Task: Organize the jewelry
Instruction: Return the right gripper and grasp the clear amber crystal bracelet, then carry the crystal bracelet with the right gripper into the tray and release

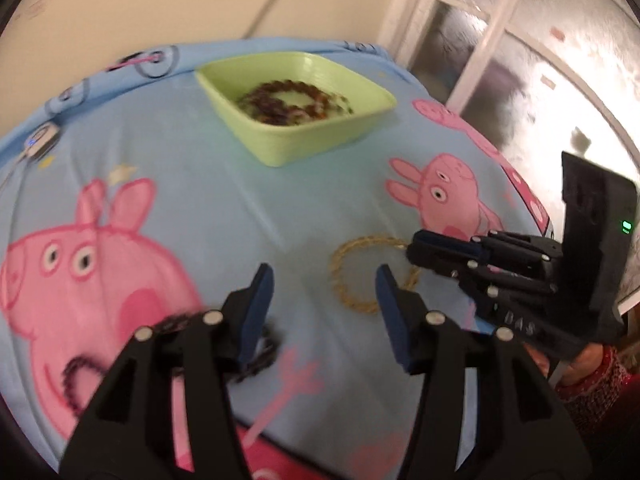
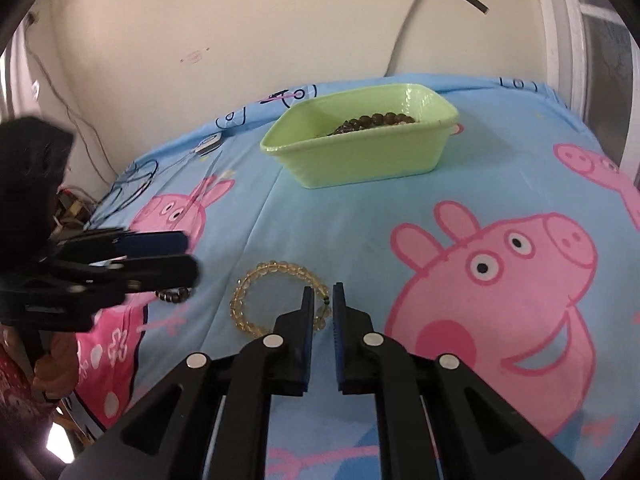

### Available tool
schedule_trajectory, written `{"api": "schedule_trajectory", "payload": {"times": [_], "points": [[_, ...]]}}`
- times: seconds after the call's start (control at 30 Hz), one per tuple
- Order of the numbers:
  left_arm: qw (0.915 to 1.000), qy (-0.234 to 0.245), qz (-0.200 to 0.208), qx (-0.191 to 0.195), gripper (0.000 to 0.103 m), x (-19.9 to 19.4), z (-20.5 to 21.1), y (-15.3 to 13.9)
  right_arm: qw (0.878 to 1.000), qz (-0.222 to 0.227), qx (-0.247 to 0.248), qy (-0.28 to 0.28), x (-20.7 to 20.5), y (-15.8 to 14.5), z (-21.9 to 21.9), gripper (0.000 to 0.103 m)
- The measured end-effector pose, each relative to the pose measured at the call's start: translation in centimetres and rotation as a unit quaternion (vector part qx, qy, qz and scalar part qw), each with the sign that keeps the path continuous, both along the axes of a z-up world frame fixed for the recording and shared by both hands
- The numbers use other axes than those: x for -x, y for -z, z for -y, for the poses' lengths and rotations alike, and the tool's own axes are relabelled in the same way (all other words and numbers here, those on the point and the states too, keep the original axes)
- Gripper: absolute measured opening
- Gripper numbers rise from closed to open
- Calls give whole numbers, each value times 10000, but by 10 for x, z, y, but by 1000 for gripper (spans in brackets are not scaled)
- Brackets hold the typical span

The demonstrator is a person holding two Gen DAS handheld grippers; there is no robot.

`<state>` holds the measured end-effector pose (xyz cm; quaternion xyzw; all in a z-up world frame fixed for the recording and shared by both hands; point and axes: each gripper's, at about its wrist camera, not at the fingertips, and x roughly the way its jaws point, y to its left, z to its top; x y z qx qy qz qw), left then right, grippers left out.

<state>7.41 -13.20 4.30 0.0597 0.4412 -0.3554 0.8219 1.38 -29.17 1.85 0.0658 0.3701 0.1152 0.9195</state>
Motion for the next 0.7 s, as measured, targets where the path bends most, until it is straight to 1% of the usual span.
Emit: {"api": "schedule_trajectory", "payload": {"times": [0.07, 0.1, 0.17, 0.23, 0.27, 0.3, 0.33, 0.43, 0.47, 0.53, 0.57, 0.7], "points": [[9997, 68, 76, -227, 50, 0, 12, 6, 9998, 26, 180, -81, 1, 0, -7, 0], [9993, 106, 92, -359, 42, 1, 18, 10, 9997, 28, 237, -108, 1, 0, -9, 0], [9980, 165, 70, -600, 34, 3, 27, 20, 9993, 15, 315, -186, 1, 2, -11, 0], [9971, 173, 249, -700, 32, 9, 29, 22, 9992, -14, 330, -215, -1, 3, -11, 0], [9965, 168, 336, -750, 26, 12, 30, 23, 9992, -30, 322, -220, -1, 5, -11, 0], [9966, 187, 336, -734, 13, 12, 29, 24, 9993, -83, 263, -262, -4, 6, -10, 0], [9970, 204, 290, -693, 9, 12, 28, 24, 9991, -132, 231, -324, -7, 7, -11, 0], [9979, 165, 217, -591, 7, 10, 27, 23, 9979, -120, 432, -466, -12, 7, -20, 0], [9983, 154, 182, -529, 7, 8, 25, 20, 9979, -120, 386, -515, -14, 5, -21, 0], [9990, 156, 152, -378, 7, 9, 22, 11, 9984, -80, 67, -551, -14, 0, -17, 0], [9994, 172, 156, -275, 7, 8, 20, 5, 9984, 13, -136, -541, -15, -8, -12, 0], [9992, 177, 354, 108, 7, -6, 18, -32, 9962, 428, -561, -505, -27, -40, 0, 0]]}}
